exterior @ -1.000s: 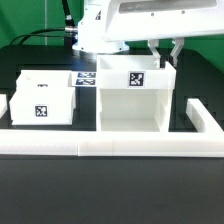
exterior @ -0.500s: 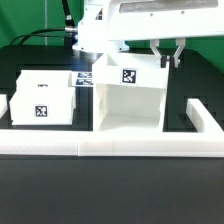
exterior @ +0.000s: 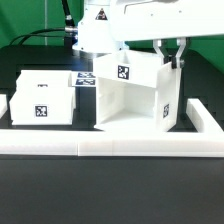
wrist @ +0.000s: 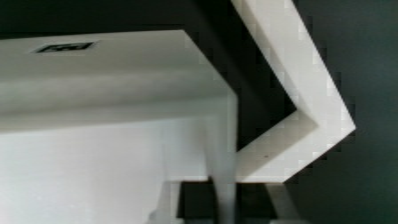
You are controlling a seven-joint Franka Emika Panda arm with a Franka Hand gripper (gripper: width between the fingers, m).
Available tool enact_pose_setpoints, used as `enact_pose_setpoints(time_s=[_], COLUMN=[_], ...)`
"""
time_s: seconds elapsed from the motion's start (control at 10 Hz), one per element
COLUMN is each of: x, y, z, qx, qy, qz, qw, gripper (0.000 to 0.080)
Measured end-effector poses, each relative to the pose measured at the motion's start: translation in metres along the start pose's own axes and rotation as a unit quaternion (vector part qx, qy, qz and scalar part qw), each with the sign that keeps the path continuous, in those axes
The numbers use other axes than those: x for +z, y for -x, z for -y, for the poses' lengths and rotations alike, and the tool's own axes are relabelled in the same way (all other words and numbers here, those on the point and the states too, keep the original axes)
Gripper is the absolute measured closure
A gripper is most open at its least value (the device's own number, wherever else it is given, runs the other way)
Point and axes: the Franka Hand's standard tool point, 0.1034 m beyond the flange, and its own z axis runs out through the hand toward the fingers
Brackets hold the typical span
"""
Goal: Assemble drawer
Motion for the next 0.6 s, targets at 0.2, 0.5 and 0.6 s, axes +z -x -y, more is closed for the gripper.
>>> enact_pose_setpoints(time_s=[0.2, 0.5, 0.6], x=[-0.0001, 0.0004, 0.0002], y=[0.0014, 0.0041, 0.0048], z=[0.002, 0.0053, 0.0064], qx=[0.045, 0.159, 0.221], qy=[-0.004, -0.013, -0.017], qz=[0.002, 0.007, 0.012], qw=[0.999, 0.987, 0.975], gripper=[0.0758, 0.0758, 0.0758])
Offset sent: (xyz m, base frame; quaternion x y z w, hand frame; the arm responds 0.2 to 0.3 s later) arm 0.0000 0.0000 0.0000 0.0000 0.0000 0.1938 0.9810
